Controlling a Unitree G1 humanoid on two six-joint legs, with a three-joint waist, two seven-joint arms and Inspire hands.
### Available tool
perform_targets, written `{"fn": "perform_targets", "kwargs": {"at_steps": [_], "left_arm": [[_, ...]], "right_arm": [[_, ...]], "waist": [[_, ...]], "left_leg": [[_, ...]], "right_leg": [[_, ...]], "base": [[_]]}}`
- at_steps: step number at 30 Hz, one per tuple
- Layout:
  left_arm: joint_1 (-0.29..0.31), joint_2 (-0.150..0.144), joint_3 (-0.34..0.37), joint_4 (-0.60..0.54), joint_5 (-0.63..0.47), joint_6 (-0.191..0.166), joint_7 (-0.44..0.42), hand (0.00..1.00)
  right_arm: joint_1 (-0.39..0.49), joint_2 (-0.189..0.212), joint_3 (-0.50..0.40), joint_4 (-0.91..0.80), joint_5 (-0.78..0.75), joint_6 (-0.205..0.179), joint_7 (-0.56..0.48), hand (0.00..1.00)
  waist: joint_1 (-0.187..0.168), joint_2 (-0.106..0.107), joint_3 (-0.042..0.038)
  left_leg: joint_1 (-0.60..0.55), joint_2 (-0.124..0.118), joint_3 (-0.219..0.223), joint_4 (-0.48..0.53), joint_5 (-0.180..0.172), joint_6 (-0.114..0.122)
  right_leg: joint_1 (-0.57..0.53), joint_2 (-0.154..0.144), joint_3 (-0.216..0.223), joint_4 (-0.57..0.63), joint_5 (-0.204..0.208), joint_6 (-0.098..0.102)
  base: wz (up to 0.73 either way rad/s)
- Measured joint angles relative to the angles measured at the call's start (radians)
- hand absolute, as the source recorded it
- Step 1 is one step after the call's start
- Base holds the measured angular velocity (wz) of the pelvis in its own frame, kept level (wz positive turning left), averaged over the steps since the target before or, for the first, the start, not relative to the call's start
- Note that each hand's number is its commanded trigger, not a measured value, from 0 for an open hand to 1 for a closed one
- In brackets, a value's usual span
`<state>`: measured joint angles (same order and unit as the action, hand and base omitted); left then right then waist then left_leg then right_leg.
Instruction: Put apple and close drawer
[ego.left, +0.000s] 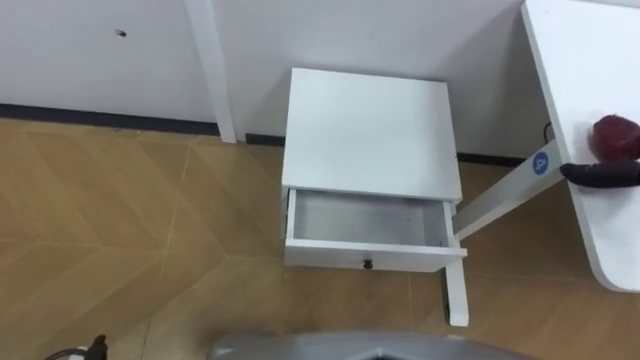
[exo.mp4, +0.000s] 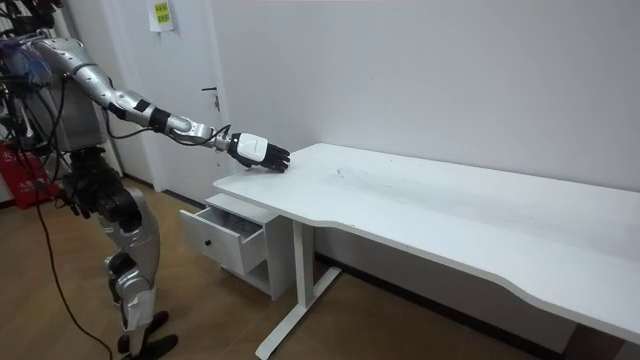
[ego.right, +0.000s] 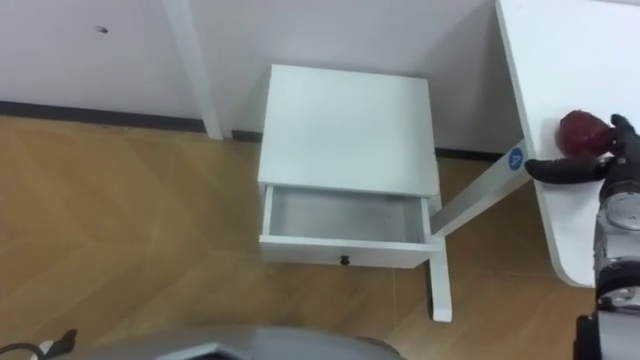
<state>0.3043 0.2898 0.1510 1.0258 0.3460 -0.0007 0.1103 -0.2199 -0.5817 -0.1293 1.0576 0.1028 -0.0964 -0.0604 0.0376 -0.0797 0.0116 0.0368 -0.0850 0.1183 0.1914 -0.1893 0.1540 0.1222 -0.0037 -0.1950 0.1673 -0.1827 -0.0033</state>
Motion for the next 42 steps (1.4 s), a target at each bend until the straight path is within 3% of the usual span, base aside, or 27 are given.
{"fn": "perform_targets", "kwargs": {"at_steps": [6, 7, 9, 10, 11, 17, 37, 42], "left_arm": [[-0.001, 0.0, 0.0, 0.013, 0.003, 0.003, -0.015, 0.0], [-0.001, 0.0, 0.0, 0.015, 0.003, 0.003, -0.015, 0.0], [0.0, 0.0, 0.001, 0.017, 0.003, 0.004, -0.015, 0.0], [0.0, 0.0, 0.001, 0.017, 0.003, 0.005, -0.016, 0.0], [0.0, 0.0, 0.001, 0.017, 0.003, 0.005, -0.017, 0.0], [0.003, 0.0, 0.001, 0.017, 0.0, 0.004, -0.027, 0.0], [-0.001, -0.001, 0.0, 0.018, -0.001, 0.001, -0.03, 0.0], [-0.002, -0.003, -0.001, 0.017, 0.0, 0.002, -0.038, 0.0]], "right_arm": [[-0.003, -0.004, -0.001, 0.029, -0.041, -0.003, 0.015, 0.0], [-0.005, -0.004, -0.001, 0.031, -0.044, -0.001, 0.02, 0.08], [-0.005, -0.004, -0.001, 0.034, -0.044, -0.001, 0.02, 0.76], [-0.005, -0.004, -0.001, 0.034, -0.044, -0.001, 0.02, 0.94], [-0.006, -0.004, -0.001, 0.034, -0.045, -0.001, 0.019, 1.0], [-0.011, -0.027, -0.001, 0.034, -0.073, 0.002, 0.008, 1.0], [-0.016, -0.025, 0.001, 0.02, -0.078, 0.003, -0.016, 1.0], [-0.016, -0.02, 0.011, 0.002, -0.117, 0.003, -0.016, 1.0]], "waist": [[-0.001, -0.003, -0.0052], [0.0, -0.003, -0.0054], [0.0, -0.003, -0.0053], [0.0, -0.003, -0.0054], [0.0, -0.003, -0.0054], [0.003, -0.003, -0.0078], [0.04, -0.001, -0.0044], [0.045, -0.004, -0.0005]], "left_leg": [[0.001, -0.001, -0.014, 0.008, 0.0, 0.0], [0.001, -0.001, -0.015, 0.01, 0.0, 0.0], [0.0, -0.001, -0.015, 0.012, 0.0, 0.0], [0.0, -0.001, -0.015, 0.013, 0.0, 0.0], [-0.001, -0.002, -0.015, 0.014, 0.0, -0.001], [0.006, -0.001, -0.015, 0.014, 0.001, -0.002], [0.009, -0.001, -0.018, 0.011, 0.003, -0.005], [0.008, -0.002, -0.018, 0.007, 0.003, -0.005]], "right_leg": [[0.008, 0.0, 0.0, 0.001, 0.0, 0.0], [0.009, 0.0, 0.0, 0.001, 0.0, 0.0], [0.01, 0.0, 0.0, 0.001, 0.0, 0.0], [0.01, 0.0, 0.0, 0.001, 0.0, 0.0], [0.011, 0.0, -0.001, 0.001, 0.0, 0.0], [0.017, 0.0, 0.0, 0.003, 0.0, 0.0], [0.021, 0.001, -0.01, 0.0, 0.0, 0.0], [0.021, 0.001, -0.013, -0.001, 0.0, 0.0]], "base": [[0.07], [0.0], [0.0], [0.0], [0.0], [0.0], [0.0], [0.0]]}}
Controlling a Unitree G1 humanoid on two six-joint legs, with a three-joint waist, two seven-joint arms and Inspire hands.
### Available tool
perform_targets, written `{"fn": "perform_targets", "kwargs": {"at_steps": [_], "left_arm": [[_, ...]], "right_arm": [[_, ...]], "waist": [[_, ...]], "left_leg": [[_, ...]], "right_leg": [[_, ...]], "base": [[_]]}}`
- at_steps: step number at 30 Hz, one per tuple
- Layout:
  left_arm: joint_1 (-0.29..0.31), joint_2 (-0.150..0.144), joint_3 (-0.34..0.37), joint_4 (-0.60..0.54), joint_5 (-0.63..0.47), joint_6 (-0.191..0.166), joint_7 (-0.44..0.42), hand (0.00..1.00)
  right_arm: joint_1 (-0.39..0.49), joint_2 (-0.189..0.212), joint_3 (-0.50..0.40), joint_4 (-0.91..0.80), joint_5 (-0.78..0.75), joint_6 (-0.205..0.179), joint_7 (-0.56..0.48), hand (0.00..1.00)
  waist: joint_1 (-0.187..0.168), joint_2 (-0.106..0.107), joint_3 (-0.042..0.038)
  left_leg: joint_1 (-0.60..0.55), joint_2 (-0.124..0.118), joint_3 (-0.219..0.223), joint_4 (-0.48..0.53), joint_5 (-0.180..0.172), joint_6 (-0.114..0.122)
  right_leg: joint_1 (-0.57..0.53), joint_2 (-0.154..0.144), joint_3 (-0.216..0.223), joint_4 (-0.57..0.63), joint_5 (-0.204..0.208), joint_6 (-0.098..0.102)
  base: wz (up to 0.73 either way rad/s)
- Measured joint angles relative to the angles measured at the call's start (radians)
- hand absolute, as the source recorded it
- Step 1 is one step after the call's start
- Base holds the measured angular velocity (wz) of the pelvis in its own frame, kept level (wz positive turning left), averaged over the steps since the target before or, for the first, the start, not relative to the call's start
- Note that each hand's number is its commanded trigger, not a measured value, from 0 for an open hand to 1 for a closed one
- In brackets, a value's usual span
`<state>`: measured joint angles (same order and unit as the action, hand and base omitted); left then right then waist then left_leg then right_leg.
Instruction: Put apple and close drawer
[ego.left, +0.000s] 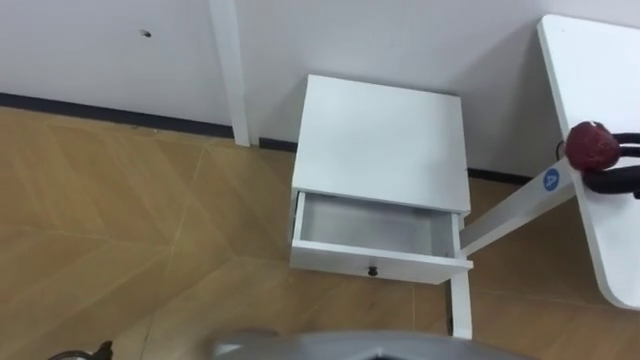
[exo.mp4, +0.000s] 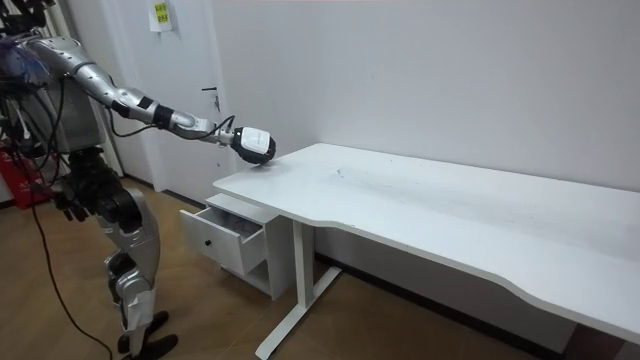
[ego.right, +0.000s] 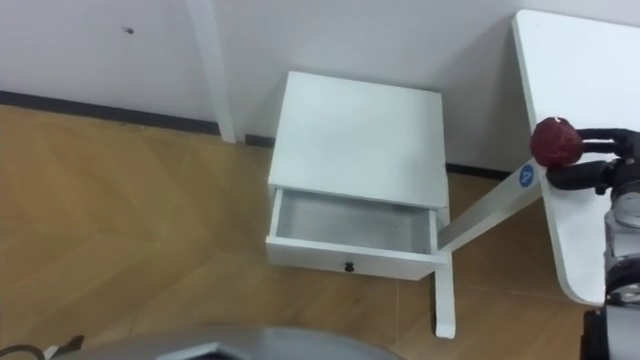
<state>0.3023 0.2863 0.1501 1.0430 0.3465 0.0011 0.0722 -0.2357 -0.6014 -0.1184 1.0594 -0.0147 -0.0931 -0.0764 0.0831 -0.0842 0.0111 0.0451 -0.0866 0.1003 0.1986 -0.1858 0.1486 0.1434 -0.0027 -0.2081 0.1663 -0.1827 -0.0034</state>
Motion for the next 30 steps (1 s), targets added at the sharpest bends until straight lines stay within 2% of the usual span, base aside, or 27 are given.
{"fn": "perform_targets", "kwargs": {"at_steps": [7, 11, 15, 17, 22, 30], "left_arm": [[-0.011, -0.001, -0.046, 0.0, -0.001, -0.001, -0.004, 0.0], [-0.039, -0.003, -0.056, 0.0, 0.01, -0.001, -0.006, 0.0], [-0.059, -0.002, -0.059, 0.004, 0.011, -0.011, -0.005, 0.0], [-0.061, -0.003, -0.087, 0.013, 0.012, -0.013, -0.004, 0.0], [-0.052, -0.012, -0.119, 0.017, 0.016, -0.013, -0.004, 0.0], [-0.053, -0.017, -0.125, 0.017, 0.016, -0.008, -0.016, 0.0]], "right_arm": [[0.0, 0.024, 0.065, -0.079, -0.08, -0.001, 0.001, 1.0], [0.028, 0.046, 0.12, -0.254, -0.17, -0.002, 0.003, 1.0], [0.042, 0.07, 0.15, -0.39, -0.213, -0.008, 0.01, 1.0], [0.054, 0.084, 0.182, -0.46, -0.229, -0.015, 0.025, 1.0], [0.068, 0.147, 0.233, -0.486, -0.232, -0.017, 0.065, 1.0], [0.09, 0.203, 0.26, -0.486, -0.232, -0.016, 0.114, 1.0]], "waist": [[0.005, -0.001, 0.0011], [0.006, 0.004, 0.0035], [0.011, 0.013, -0.0025], [0.01, 0.018, -0.0059], [0.013, 0.016, -0.0082], [0.021, 0.02, -0.0085]], "left_leg": [[0.0, 0.0, -0.001, 0.0, 0.0, 0.0], [-0.002, 0.0, 0.003, -0.002, 0.0, 0.0], [-0.008, 0.001, 0.002, -0.004, 0.0, 0.0], [-0.01, 0.0, 0.0, -0.004, 0.0, 0.0], [-0.017, 0.0, -0.006, -0.003, 0.0, 0.0], [-0.024, -0.008, -0.021, 0.0, 0.0, 0.0]], "right_leg": [[-0.002, 0.0, 0.004, 0.0, 0.0, 0.0], [-0.008, 0.0, 0.012, 0.0, 0.0, 0.0], [-0.016, 0.0, 0.013, 0.002, 0.0, 0.0], [-0.017, 0.0, 0.01, 0.002, 0.0, 0.0], [-0.021, 0.0, 0.01, 0.0, 0.0, 0.0], [-0.014, -0.003, -0.002, -0.016, 0.0, 0.0]], "base": [[0.0], [-0.03], [0.0], [0.02], [0.05], [0.06]]}}
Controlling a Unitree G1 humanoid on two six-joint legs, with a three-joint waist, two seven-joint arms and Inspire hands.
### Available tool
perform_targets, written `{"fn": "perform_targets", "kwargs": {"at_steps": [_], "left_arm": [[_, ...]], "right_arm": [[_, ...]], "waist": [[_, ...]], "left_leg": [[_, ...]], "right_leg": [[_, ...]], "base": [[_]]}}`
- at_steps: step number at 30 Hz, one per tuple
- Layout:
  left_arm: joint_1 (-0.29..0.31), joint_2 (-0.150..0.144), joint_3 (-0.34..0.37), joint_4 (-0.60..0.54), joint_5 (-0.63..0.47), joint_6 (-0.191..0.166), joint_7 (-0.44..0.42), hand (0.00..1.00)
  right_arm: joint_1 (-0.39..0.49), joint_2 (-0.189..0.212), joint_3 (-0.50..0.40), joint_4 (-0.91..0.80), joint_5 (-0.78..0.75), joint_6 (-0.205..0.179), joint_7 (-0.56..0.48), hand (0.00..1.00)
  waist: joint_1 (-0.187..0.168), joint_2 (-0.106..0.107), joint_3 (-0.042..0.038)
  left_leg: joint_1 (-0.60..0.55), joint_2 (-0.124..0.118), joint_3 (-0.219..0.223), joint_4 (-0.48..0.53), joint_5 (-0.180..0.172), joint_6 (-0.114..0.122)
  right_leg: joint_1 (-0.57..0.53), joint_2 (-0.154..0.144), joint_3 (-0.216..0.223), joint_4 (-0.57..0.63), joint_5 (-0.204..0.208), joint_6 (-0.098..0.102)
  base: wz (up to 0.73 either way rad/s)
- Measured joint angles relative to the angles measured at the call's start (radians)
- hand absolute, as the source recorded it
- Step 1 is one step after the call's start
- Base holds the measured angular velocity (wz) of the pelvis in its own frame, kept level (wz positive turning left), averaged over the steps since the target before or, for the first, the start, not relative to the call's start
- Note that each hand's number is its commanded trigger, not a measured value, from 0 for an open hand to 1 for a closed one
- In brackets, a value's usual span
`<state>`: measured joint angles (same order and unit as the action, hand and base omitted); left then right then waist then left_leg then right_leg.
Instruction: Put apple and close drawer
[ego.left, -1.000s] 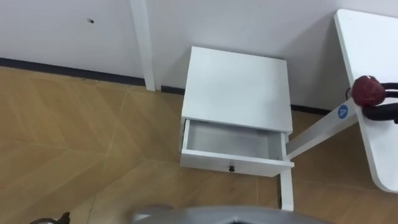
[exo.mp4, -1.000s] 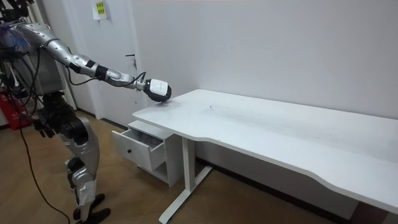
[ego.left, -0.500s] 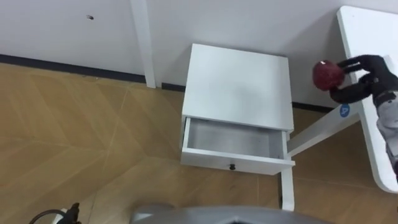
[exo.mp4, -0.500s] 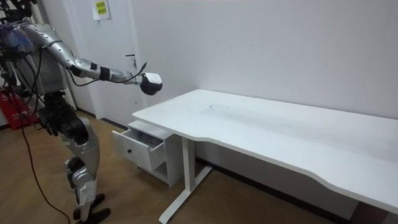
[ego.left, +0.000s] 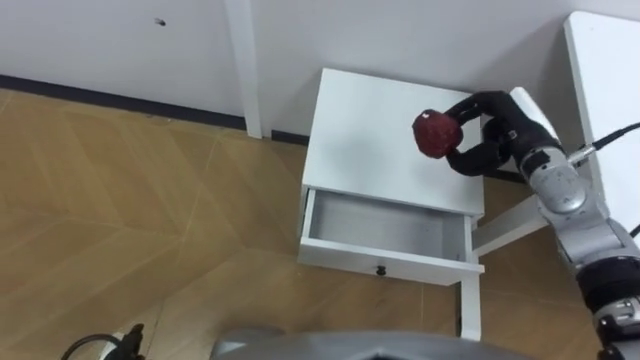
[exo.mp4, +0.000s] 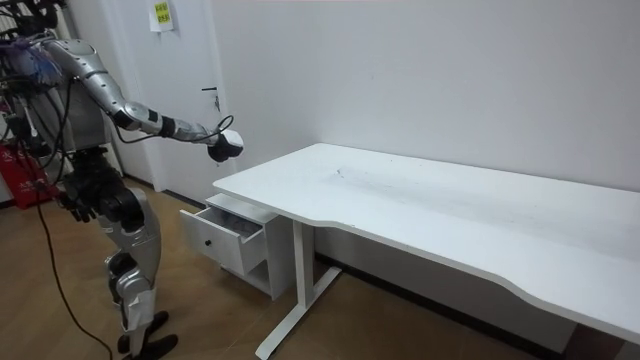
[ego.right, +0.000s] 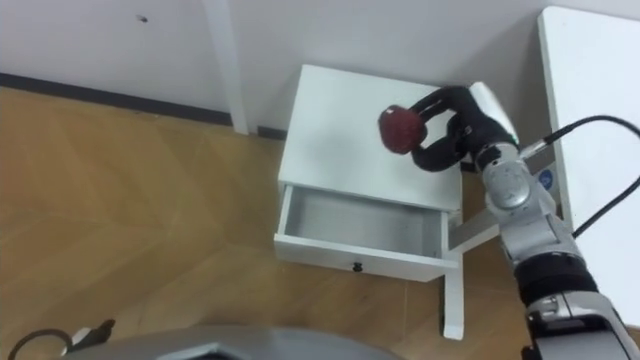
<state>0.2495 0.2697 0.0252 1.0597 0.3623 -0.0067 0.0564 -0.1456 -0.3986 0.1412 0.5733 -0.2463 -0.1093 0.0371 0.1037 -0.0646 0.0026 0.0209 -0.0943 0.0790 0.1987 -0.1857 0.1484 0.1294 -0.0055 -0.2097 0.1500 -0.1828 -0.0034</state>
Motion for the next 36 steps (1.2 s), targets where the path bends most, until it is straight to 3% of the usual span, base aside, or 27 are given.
{"fn": "perform_targets", "kwargs": {"at_steps": [6, 12, 13, 14, 15, 18, 25, 27, 29, 36], "left_arm": [[-0.005, -0.013, 0.0, 0.004, 0.001, 0.001, -0.007, 0.0], [-0.013, -0.019, -0.016, 0.018, 0.0, 0.006, -0.007, 0.0], [-0.014, -0.019, -0.019, 0.018, 0.0, 0.006, -0.007, 0.0], [-0.018, -0.019, -0.02, 0.018, 0.0, 0.007, -0.007, 0.0], [-0.018, -0.019, -0.022, 0.018, 0.0, 0.007, -0.007, 0.0], [-0.027, -0.019, -0.037, 0.017, -0.007, 0.008, -0.007, 0.0], [-0.05, -0.021, -0.049, 0.016, -0.001, 0.002, -0.022, 0.0], [-0.052, -0.021, -0.049, 0.02, 0.0, 0.002, -0.028, 0.0], [-0.057, -0.024, -0.049, 0.02, 0.001, 0.002, -0.029, 0.0], [-0.057, -0.025, -0.049, 0.019, 0.002, 0.003, -0.03, 0.0]], "right_arm": [[0.0, 0.02, 0.005, 0.0, -0.041, 0.0, 0.003, 1.0], [0.013, 0.032, 0.049, 0.003, -0.041, 0.0, 0.002, 1.0], [0.014, 0.032, 0.065, 0.004, -0.041, 0.001, 0.002, 0.83], [0.015, 0.032, 0.081, 0.004, -0.041, 0.001, 0.002, 0.31], [0.015, 0.032, 0.087, 0.004, -0.041, 0.001, 0.003, 0.0], [0.016, 0.035, 0.117, 0.016, -0.042, 0.002, 0.009, 0.0], [0.018, 0.048, 0.122, 0.074, -0.098, -0.002, 0.01, 0.0], [0.02, 0.053, 0.122, 0.095, -0.11, -0.002, 0.011, 0.0], [0.02, 0.055, 0.122, 0.121, -0.118, -0.001, 0.011, 0.0], [0.03, 0.056, 0.12, 0.131, -0.118, 0.001, 0.012, 0.0]], "waist": [[0.009, -0.002, 0.0003], [0.014, 0.0, 0.0042], [0.014, 0.001, 0.0052], [0.014, 0.004, 0.0066], [0.015, 0.005, 0.0072], [0.015, 0.01, 0.0085], [0.031, 0.032, 0.0116], [0.034, 0.037, 0.0107], [0.033, 0.039, 0.0035], [0.026, 0.029, -0.0011]], "left_leg": [[-0.01, -0.001, -0.004, 0.003, 0.0, 0.0], [-0.015, -0.003, -0.01, 0.005, 0.0, 0.0], [-0.016, -0.003, -0.01, 0.005, 0.0, 0.0], [-0.017, -0.003, -0.012, 0.006, 0.0, 0.0], [-0.017, -0.003, -0.013, 0.006, 0.0, 0.0], [-0.025, -0.005, -0.026, 0.009, 0.0, 0.0], [-0.048, -0.006, -0.027, 0.024, 0.0, 0.0], [-0.051, -0.006, -0.027, 0.024, 0.0, 0.0], [-0.066, -0.006, -0.027, 0.025, 0.001, 0.002], [-0.074, -0.006, -0.028, 0.03, 0.002, 0.002]], "right_leg": [[-0.007, -0.003, -0.04, 0.0, 0.0, 0.0], [-0.01, -0.004, -0.043, 0.0, 0.0, 0.0], [-0.011, -0.004, -0.043, 0.0, 0.0, 0.0], [-0.011, -0.004, -0.047, 0.0, 0.0, 0.0], [-0.011, -0.004, -0.051, 0.0, 0.0, 0.0], [-0.013, -0.006, -0.07, 0.001, 0.0, 0.0], [-0.028, -0.006, -0.069, 0.001, 0.0, 0.0], [-0.031, -0.006, -0.069, 0.001, 0.0, 0.0], [-0.045, -0.006, -0.069, 0.002, 0.0, 0.0], [-0.045, -0.007, -0.071, 0.003, 0.0, 0.0]], "base": [[0.01], [0.02], [0.0], [0.04], [0.06], [0.11], [0.02], [0.0], [0.0], [0.0]]}}
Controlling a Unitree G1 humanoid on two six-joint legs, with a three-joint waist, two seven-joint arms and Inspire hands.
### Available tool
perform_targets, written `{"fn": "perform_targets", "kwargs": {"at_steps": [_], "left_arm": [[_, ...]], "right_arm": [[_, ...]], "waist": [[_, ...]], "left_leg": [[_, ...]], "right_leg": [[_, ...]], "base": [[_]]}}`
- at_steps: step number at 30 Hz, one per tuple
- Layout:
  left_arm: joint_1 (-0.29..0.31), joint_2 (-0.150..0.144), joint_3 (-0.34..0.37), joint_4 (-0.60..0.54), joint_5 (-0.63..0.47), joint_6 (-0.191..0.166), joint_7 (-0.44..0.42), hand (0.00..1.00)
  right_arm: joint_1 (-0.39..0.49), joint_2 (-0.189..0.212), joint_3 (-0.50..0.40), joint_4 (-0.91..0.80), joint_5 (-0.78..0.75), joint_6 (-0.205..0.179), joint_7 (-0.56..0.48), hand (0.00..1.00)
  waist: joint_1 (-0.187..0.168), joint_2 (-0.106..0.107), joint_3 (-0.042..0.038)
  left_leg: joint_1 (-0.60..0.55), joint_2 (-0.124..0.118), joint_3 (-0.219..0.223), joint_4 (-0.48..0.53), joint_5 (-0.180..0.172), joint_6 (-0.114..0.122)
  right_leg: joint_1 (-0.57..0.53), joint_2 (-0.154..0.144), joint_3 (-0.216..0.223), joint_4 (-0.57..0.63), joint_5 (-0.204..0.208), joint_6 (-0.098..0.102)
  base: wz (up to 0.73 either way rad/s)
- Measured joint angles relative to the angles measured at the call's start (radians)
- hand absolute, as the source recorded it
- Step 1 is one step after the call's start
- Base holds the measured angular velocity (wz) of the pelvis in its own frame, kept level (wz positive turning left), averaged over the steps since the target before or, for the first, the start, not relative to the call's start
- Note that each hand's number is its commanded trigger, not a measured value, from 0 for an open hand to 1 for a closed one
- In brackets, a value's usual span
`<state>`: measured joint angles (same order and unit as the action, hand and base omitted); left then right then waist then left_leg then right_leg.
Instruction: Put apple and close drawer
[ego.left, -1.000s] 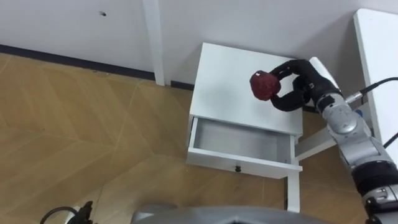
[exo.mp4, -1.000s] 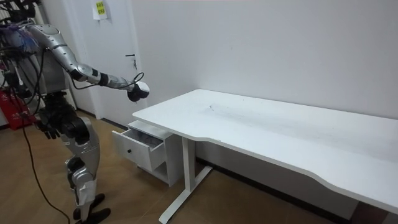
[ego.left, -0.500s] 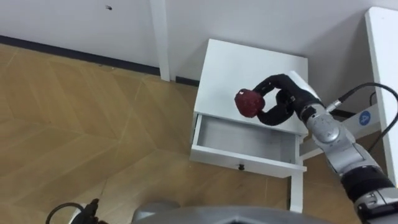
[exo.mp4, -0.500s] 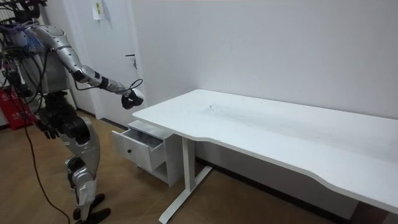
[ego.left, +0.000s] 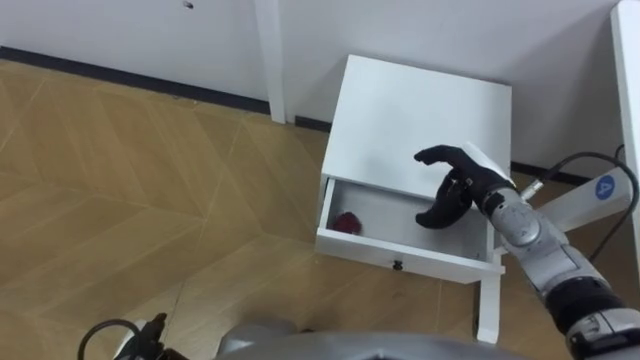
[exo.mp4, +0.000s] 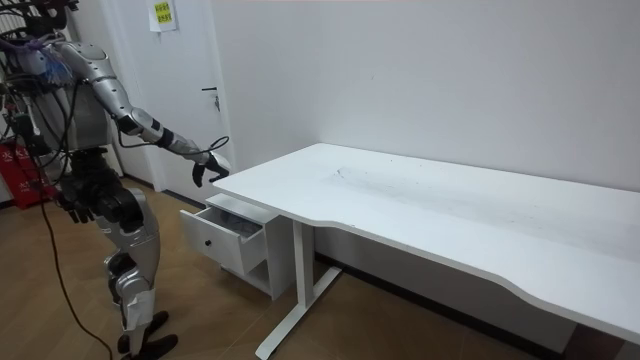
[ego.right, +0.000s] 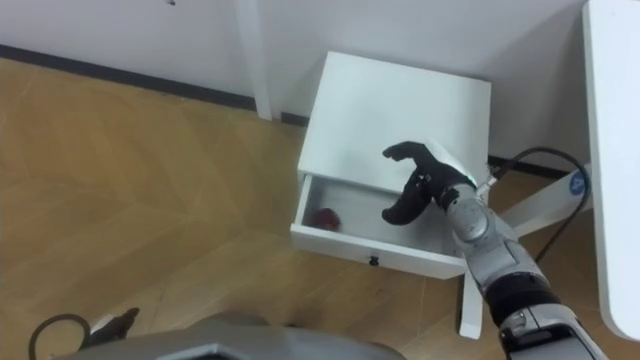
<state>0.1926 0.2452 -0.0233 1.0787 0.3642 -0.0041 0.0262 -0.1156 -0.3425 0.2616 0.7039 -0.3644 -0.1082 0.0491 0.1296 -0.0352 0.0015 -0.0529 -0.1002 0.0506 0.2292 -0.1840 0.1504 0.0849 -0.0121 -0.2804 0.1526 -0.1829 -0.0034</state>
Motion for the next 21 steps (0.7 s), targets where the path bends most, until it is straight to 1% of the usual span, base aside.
{"fn": "perform_targets", "kwargs": {"at_steps": [1, 2, 5, 7, 12, 13, 14, 15, 16, 17, 18, 19, 20, 21], "left_arm": [[-0.001, 0.0, 0.0, 0.0, 0.0, 0.0, 0.0, 0.0], [-0.001, 0.0, 0.0, 0.0, 0.0, -0.001, 0.001, 0.0], [-0.002, 0.0, 0.0, 0.0, 0.0, -0.001, 0.004, 0.0], [0.002, 0.0, 0.0, 0.0, 0.0, -0.001, 0.011, 0.0], [0.016, -0.003, -0.001, 0.001, -0.001, -0.001, 0.032, 0.0], [0.021, -0.003, -0.001, 0.001, -0.001, -0.001, 0.034, 0.0], [0.026, -0.003, 0.0, 0.001, -0.002, -0.001, 0.04, 0.0], [0.03, -0.004, 0.0, 0.001, -0.001, -0.001, 0.045, 0.0], [0.04, -0.007, 0.002, 0.0, -0.002, -0.001, 0.06, 0.0], [0.044, -0.016, 0.005, 0.002, -0.001, -0.001, 0.074, 0.0], [0.044, -0.025, 0.017, 0.002, -0.001, -0.001, 0.077, 0.0], [0.043, -0.042, 0.031, 0.002, -0.002, -0.001, 0.08, 0.0], [0.043, -0.049, 0.031, 0.002, -0.01, -0.002, 0.079, 0.0], [0.045, -0.051, 0.031, 0.002, -0.012, -0.002, 0.079, 0.0]], "right_arm": [[0.002, 0.0, 0.0, 0.0, 0.0, 0.0, 0.001, 0.0], [0.002, 0.0, 0.0, 0.0, 0.001, 0.0, 0.008, 0.0], [0.002, 0.001, -0.001, 0.0, 0.002, 0.0, 0.017, 0.0], [0.007, 0.002, -0.003, 0.0, 0.007, 0.0, 0.018, 0.0], [0.026, 0.004, -0.013, 0.014, 0.031, -0.007, 0.004, 0.0], [0.032, 0.011, -0.021, 0.036, 0.048, -0.009, -0.016, 0.0], [0.045, 0.021, -0.04, 0.056, 0.061, -0.011, -0.036, 0.0], [0.054, 0.027, -0.052, 0.072, 0.072, -0.014, -0.047, 0.0], [0.074, 0.035, -0.074, 0.106, 0.101, -0.021, -0.07, 0.0], [0.093, 0.044, -0.112, 0.139, 0.127, -0.022, -0.09, 0.0], [0.104, 0.048, -0.139, 0.152, 0.131, -0.02, -0.099, 0.0], [0.132, 0.05, -0.186, 0.187, 0.154, -0.02, -0.122, 0.0], [0.157, 0.053, -0.232, 0.213, 0.181, -0.007, -0.148, 0.0], [0.181, 0.054, -0.255, 0.215, 0.192, 0.001, -0.163, 0.0]], "waist": [[0.0, -0.004, -0.002], [-0.001, -0.007, -0.0019], [-0.004, -0.015, 0.0025], [-0.006, -0.017, 0.0042], [-0.013, -0.019, 0.0037], [-0.014, -0.019, 0.0033], [-0.017, -0.02, 0.0054], [-0.018, -0.019, 0.007], [-0.021, -0.016, 0.0056], [-0.022, -0.01, 0.008], [-0.023, -0.005, 0.0094], [-0.03, 0.007, 0.0139], [-0.044, 0.017, 0.0091], [-0.046, 0.021, 0.0063]], "left_leg": [[0.0, 0.0, 0.0, 0.001, 0.0, 0.0], [0.001, 0.0, 0.0, 0.001, 0.0, 0.0], [0.002, 0.0, 0.0, 0.001, 0.0, 0.0], [0.008, 0.0, 0.0, -0.003, 0.0, 0.0], [0.014, 0.0, 0.003, -0.008, 0.0, 0.0], [0.016, 0.0, 0.004, -0.008, 0.0, 0.0], [0.023, -0.001, 0.004, -0.009, 0.0, 0.0], [0.028, -0.001, 0.004, -0.01, 0.0, 0.001], [0.03, -0.001, 0.003, -0.008, -0.002, 0.003], [0.03, -0.002, 0.003, -0.007, -0.005, 0.007], [0.028, -0.002, 0.003, -0.004, -0.007, 0.01], [0.022, -0.006, 0.004, 0.013, -0.017, 0.017], [0.013, -0.014, 0.005, 0.03, -0.027, 0.025], [0.013, -0.018, 0.006, 0.037, -0.03, 0.03]], "right_leg": [[0.0, 0.0, 0.0, 0.0, 0.0, 0.0], [0.001, 0.0, 0.0, 0.0, 0.0, 0.0], [0.001, 0.0, 0.0, 0.0, 0.0, 0.0], [0.0, -0.001, 0.001, 0.0, 0.0, 0.0], [0.004, 0.0, 0.01, 0.0, 0.0, 0.0], [0.006, 0.0, 0.022, 0.0, 0.0, 0.0], [0.017, 0.0, 0.034, -0.001, 0.0, 0.0], [0.02, 0.0, 0.033, 0.0, 0.0, 0.0], [0.022, 0.0, 0.03, 0.003, -0.001, 0.001], [0.018, -0.003, 0.029, 0.022, -0.006, 0.008], [0.009, -0.007, 0.028, 0.042, -0.012, 0.012], [-0.031, -0.023, 0.026, 0.134, -0.04, 0.023], [-0.103, -0.051, 0.03, 0.301, -0.07, 0.042], [-0.15, -0.069, 0.034, 0.403, -0.072, 0.044]], "base": [[0.0], [0.0], [0.0], [0.0], [-0.01], [0.0], [0.0], [0.06], [0.04], [0.04], [0.0], [0.08], [0.06], [0.08]]}}
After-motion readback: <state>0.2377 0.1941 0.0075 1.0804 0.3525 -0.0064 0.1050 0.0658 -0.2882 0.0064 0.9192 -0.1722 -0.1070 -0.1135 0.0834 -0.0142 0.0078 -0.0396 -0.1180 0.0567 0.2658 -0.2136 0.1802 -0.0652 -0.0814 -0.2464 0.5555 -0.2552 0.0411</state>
